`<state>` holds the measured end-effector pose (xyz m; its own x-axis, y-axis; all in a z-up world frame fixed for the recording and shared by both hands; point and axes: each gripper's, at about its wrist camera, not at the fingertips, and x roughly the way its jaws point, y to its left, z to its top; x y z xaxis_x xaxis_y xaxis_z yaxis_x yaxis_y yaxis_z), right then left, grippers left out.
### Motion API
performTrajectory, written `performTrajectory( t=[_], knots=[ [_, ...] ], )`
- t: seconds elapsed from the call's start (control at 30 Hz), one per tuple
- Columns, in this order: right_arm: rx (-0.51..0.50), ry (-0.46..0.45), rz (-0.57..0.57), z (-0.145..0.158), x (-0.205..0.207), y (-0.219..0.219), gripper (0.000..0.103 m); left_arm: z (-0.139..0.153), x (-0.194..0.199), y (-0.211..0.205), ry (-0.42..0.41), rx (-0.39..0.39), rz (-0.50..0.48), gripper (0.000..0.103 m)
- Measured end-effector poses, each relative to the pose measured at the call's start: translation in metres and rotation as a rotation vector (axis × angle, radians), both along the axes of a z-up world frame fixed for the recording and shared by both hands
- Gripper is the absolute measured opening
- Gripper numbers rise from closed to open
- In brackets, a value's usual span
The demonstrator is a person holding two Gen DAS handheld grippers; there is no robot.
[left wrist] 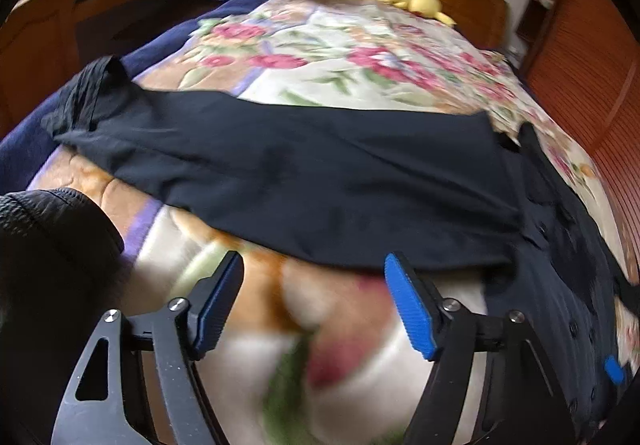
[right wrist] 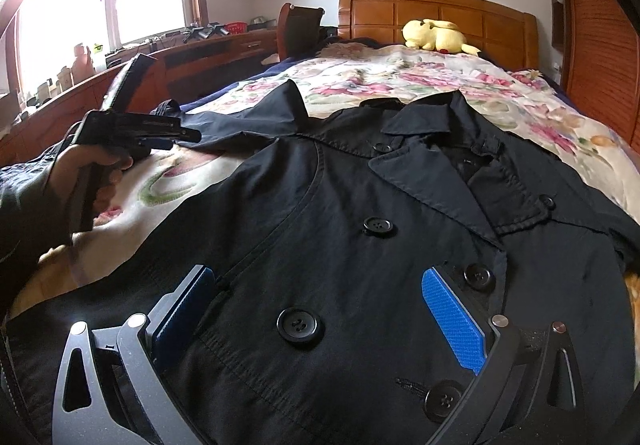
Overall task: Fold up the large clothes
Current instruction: 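Fold the gripped sleeve across the coat front with the left tool, then release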
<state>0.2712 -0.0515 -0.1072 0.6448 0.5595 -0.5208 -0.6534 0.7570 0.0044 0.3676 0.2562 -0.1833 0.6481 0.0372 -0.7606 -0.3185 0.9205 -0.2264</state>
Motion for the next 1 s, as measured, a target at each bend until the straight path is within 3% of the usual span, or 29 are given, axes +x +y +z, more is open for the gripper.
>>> performTrajectory(
  t=[0.23,0.4,0.43,0.57,0.73,0.87,1.0],
  knots=[
    [-0.001,-0.002,0.0,0.0,-0.001,0.0,0.103,-0.01,0.013,0.034,0.024,-0.106,0.085,0.065],
    [-0.001,-0.001,0.0,0.0,-0.001,0.0,0.103,-0.015,0.024,0.039,0.055,-0.108,0.099,0.055],
    [-0.001,-0.001,0.001,0.0,-0.001,0.0,0.103,-0.015,0.026,0.04,0.062,-0.108,0.099,0.048],
    [0.0,-0.002,0.001,0.0,-0.001,0.0,0.103,-0.011,0.033,0.045,0.056,-0.128,0.082,0.007],
    [-0.003,-0.004,0.005,0.0,0.0,0.0,0.103,0.002,0.037,0.024,0.064,0.003,0.067,0.002],
    [0.0,-0.01,0.003,0.001,-0.001,0.0,0.103,0.04,0.035,-0.01,-0.001,0.086,-0.005,0.002],
    [0.004,-0.014,0.0,0.001,-0.002,-0.001,0.103,0.077,0.028,-0.055,-0.061,0.117,-0.105,0.002]
  ],
)
